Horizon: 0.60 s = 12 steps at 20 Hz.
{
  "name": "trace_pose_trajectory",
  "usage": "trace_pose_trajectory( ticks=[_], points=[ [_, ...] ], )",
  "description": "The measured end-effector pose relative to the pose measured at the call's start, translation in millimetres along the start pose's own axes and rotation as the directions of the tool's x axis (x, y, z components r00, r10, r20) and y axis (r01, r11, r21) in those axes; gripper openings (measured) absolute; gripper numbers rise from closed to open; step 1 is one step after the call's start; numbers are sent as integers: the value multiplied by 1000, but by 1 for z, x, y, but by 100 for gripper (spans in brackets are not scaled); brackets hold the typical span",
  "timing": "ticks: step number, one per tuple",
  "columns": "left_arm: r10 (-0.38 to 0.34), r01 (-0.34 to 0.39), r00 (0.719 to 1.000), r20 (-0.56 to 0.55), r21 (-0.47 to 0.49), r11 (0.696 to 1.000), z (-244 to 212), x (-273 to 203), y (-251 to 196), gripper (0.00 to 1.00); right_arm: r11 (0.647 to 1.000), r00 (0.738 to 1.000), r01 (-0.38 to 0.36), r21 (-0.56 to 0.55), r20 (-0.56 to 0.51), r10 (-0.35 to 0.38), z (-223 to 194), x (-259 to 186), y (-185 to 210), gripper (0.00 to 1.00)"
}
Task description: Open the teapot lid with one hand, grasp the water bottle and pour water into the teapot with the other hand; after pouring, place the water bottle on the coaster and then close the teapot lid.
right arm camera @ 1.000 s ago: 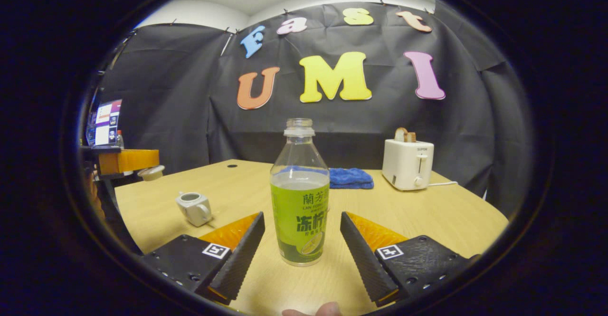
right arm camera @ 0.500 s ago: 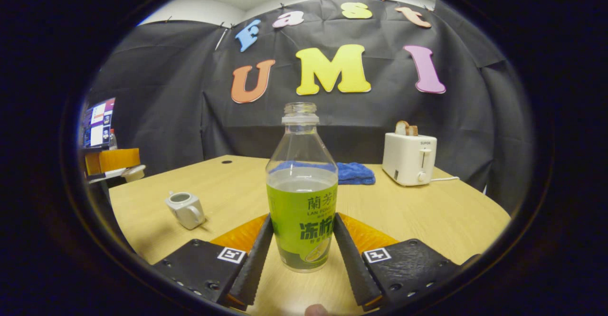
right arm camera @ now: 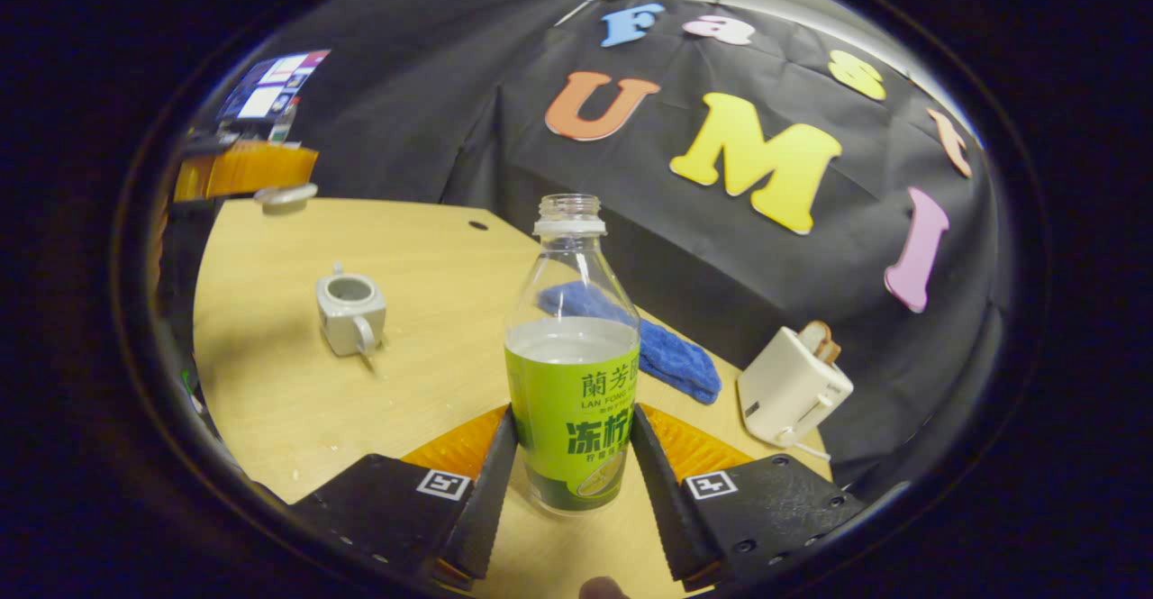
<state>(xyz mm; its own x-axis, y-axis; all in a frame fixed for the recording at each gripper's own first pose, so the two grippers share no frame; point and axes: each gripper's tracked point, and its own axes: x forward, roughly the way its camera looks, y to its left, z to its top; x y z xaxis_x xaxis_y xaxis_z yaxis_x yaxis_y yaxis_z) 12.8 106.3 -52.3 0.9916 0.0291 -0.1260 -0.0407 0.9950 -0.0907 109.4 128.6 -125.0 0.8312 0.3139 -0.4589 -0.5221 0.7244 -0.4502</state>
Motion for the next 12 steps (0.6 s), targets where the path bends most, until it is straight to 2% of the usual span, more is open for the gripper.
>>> trace_pose_trajectory(
  ticks=[3,6,10,12],
  points=[
    [-7,7,1000,7,-19,1000,1,4,5,2,988,1000,-3,-156,-23,0,10,9,2,72],
    [-12,12,1000,4,-13,1000,-4,9,17,2,960,1000,-1,-280,-17,-4,22,12,10,72],
    [-9,9,1000,-9,-29,1000,-13,12,34,2,901,1000,-3,-434,-16,-4,29,16,25,72],
    [-7,6,1000,-13,-24,1000,-16,12,40,2,861,1000,5,-509,-19,-17,33,20,28,72]
  ],
)
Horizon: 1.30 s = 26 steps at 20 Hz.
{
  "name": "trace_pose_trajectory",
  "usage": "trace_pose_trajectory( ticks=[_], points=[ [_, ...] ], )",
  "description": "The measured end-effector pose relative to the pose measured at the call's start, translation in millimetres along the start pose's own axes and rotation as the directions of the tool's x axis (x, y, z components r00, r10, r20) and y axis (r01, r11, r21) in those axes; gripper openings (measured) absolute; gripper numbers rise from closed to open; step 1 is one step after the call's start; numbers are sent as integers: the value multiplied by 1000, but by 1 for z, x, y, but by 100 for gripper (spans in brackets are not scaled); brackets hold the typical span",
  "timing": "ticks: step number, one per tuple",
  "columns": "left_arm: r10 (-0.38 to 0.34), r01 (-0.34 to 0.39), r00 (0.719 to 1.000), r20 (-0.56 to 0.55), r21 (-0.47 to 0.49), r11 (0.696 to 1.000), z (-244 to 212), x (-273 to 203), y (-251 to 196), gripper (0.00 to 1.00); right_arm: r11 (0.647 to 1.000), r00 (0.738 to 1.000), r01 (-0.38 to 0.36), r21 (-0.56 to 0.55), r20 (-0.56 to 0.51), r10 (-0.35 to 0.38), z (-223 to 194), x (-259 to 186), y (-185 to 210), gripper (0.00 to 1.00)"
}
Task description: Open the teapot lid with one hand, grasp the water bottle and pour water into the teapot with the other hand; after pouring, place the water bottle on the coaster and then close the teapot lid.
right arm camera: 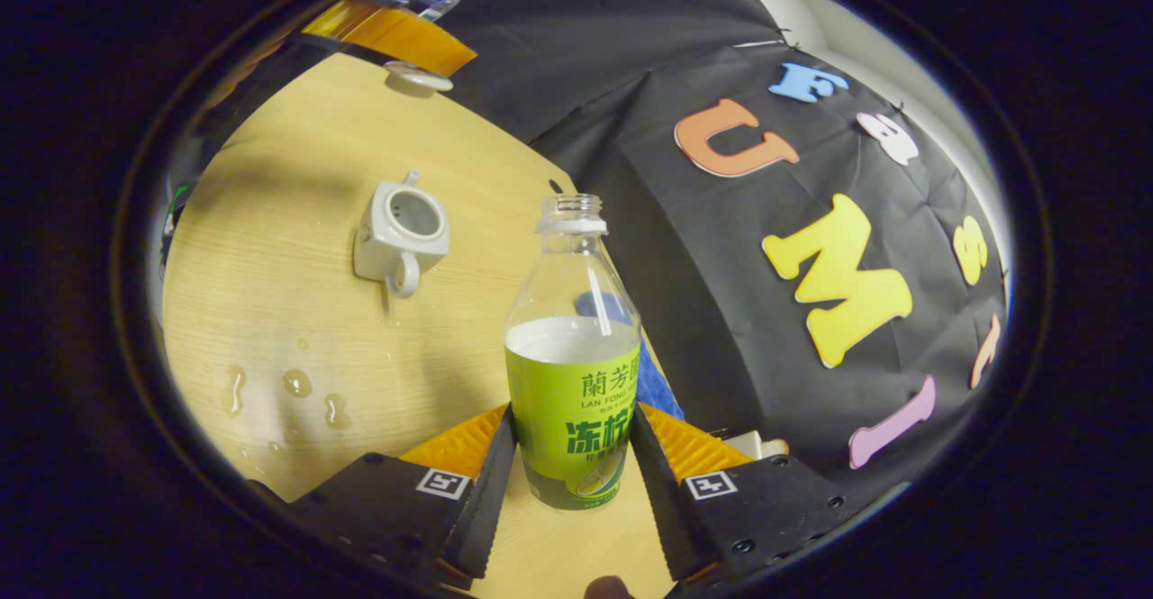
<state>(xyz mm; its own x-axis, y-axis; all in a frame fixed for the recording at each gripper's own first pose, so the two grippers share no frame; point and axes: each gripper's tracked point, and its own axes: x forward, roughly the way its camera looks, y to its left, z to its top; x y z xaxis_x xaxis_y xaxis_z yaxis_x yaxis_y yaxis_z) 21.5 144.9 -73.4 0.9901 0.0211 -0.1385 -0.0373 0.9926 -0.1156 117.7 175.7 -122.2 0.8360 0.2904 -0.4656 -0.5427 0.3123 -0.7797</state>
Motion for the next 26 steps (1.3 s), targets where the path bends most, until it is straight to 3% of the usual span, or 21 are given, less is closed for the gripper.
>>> trace_pose_trajectory(
  ticks=[5,17,26],
  points=[
    [-20,20,1000,2,21,1000,-1,-2,4,2,970,997,70,-232,-1,-72,11,11,-6,72],
    [-19,19,1000,-1,27,999,-8,-2,23,2,867,992,126,-482,43,-120,37,21,-5,73],
    [-16,16,1000,-17,29,999,-14,-1,29,2,729,977,210,-652,115,-178,60,27,-16,72]
  ],
)
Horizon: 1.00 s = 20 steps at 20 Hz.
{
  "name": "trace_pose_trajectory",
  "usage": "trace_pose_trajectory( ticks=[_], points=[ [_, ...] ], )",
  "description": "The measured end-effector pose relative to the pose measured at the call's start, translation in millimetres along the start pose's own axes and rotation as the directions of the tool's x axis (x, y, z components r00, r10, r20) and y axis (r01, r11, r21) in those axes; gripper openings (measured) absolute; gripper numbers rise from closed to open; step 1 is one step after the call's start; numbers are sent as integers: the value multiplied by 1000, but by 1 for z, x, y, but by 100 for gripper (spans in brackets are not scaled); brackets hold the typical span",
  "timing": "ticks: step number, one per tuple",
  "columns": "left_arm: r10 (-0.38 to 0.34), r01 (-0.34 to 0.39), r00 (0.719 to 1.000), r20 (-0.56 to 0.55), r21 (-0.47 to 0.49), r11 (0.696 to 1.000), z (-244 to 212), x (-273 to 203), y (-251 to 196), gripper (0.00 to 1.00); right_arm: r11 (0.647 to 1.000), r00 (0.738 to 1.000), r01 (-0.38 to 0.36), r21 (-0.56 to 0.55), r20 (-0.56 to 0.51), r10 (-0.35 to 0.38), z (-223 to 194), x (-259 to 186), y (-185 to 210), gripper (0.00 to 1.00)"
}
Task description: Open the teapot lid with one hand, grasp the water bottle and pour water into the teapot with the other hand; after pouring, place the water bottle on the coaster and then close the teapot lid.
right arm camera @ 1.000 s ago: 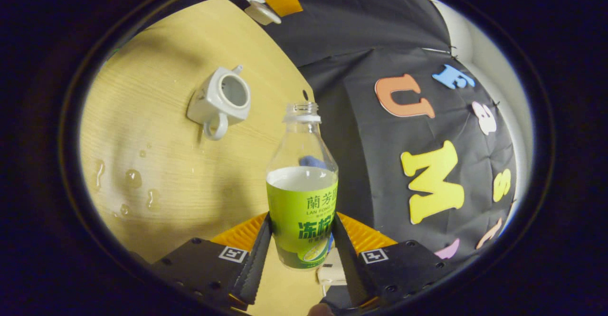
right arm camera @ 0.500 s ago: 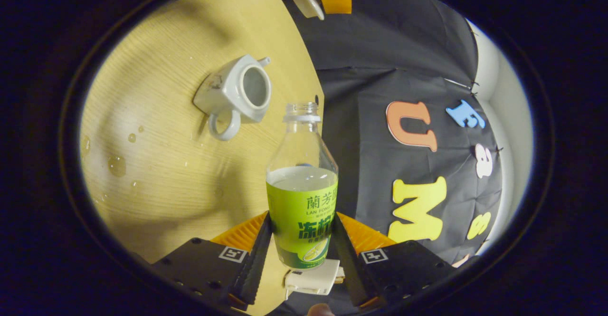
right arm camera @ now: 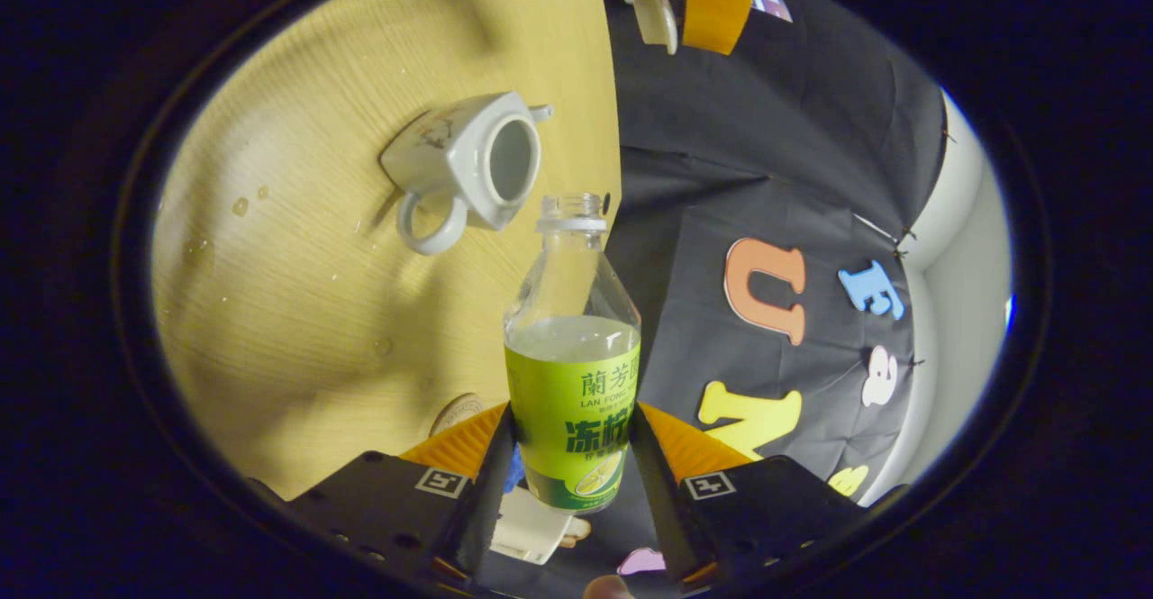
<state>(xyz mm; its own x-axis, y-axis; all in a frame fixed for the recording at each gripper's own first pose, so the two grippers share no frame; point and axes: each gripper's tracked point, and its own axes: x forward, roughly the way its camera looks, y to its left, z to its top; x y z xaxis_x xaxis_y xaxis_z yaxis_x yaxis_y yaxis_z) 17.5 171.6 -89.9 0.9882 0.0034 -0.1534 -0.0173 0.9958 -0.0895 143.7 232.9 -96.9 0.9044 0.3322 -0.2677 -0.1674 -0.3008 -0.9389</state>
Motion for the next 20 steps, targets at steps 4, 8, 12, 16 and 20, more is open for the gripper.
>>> trace_pose_trajectory(
  ticks=[4,8,12,16,20],
  points=[
    [3,-3,1000,-6,-1,1000,-3,0,4,2,998,1000,20,-57,13,-20,5,-2,-6,72],
    [0,0,1000,-12,-2,1000,-4,-1,4,2,993,999,38,-113,20,-36,9,-4,-13,72],
    [-9,9,1000,-10,0,1000,-4,0,2,2,988,998,54,-148,20,-51,9,-6,-15,72],
    [-10,10,1000,-12,-1,1000,-5,0,1,2,981,997,78,-175,28,-75,11,-6,-20,72],
    [-10,10,1000,-15,-2,1000,-6,-1,1,2,976,996,93,-196,33,-89,13,-8,-23,72]
  ],
)
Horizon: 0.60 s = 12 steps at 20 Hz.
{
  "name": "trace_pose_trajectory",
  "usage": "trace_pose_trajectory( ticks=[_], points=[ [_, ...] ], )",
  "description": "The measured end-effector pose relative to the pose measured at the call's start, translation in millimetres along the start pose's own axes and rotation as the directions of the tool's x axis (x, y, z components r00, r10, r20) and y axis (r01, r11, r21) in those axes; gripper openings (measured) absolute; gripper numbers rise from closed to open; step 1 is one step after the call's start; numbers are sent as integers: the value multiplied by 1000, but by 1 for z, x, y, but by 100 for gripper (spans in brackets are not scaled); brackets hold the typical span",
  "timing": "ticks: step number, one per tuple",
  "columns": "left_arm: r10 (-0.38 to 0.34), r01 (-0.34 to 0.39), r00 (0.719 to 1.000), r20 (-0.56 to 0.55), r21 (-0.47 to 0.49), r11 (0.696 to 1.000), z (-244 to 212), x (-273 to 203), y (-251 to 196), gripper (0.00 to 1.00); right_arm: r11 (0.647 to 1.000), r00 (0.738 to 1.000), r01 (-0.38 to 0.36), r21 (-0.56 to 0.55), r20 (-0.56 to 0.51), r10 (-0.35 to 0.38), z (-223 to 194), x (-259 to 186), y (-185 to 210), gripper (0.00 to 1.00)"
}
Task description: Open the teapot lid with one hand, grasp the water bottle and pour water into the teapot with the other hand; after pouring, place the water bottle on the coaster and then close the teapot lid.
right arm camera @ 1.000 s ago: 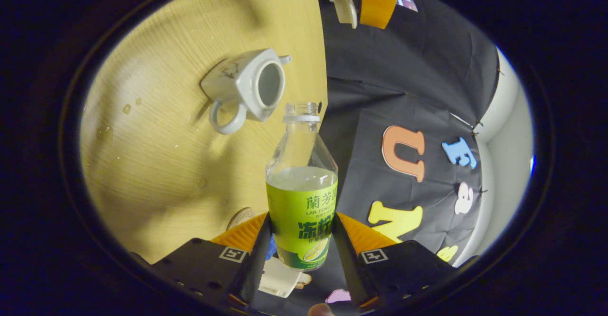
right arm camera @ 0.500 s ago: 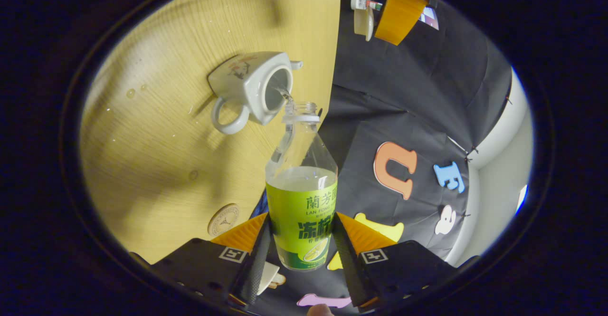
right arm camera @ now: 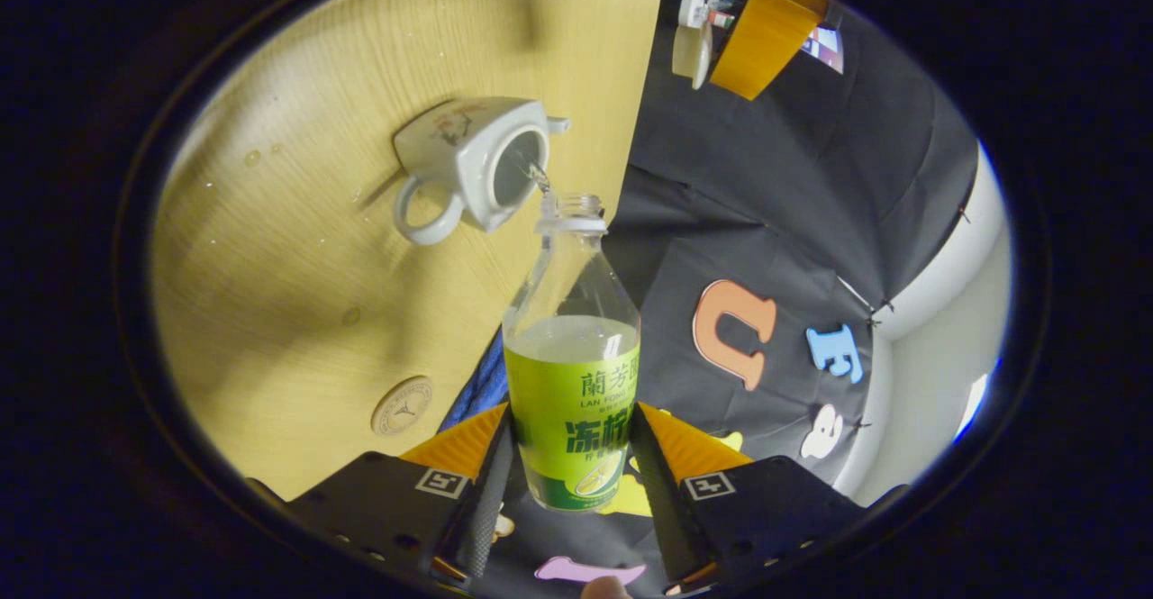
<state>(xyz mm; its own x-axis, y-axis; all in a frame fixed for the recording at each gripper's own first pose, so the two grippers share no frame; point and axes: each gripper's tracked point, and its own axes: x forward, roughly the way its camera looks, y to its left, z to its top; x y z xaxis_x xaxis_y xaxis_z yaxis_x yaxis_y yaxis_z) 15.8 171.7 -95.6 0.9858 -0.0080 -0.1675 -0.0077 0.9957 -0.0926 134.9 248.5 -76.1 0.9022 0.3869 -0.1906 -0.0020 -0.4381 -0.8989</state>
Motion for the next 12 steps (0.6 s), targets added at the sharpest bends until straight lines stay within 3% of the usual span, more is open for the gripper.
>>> trace_pose_trajectory(
  ticks=[12],
  points=[
    [-4,4,1000,2,4,1000,3,-1,-1,2,999,1000,14,-35,2,-14,0,0,-3,71]
  ],
)
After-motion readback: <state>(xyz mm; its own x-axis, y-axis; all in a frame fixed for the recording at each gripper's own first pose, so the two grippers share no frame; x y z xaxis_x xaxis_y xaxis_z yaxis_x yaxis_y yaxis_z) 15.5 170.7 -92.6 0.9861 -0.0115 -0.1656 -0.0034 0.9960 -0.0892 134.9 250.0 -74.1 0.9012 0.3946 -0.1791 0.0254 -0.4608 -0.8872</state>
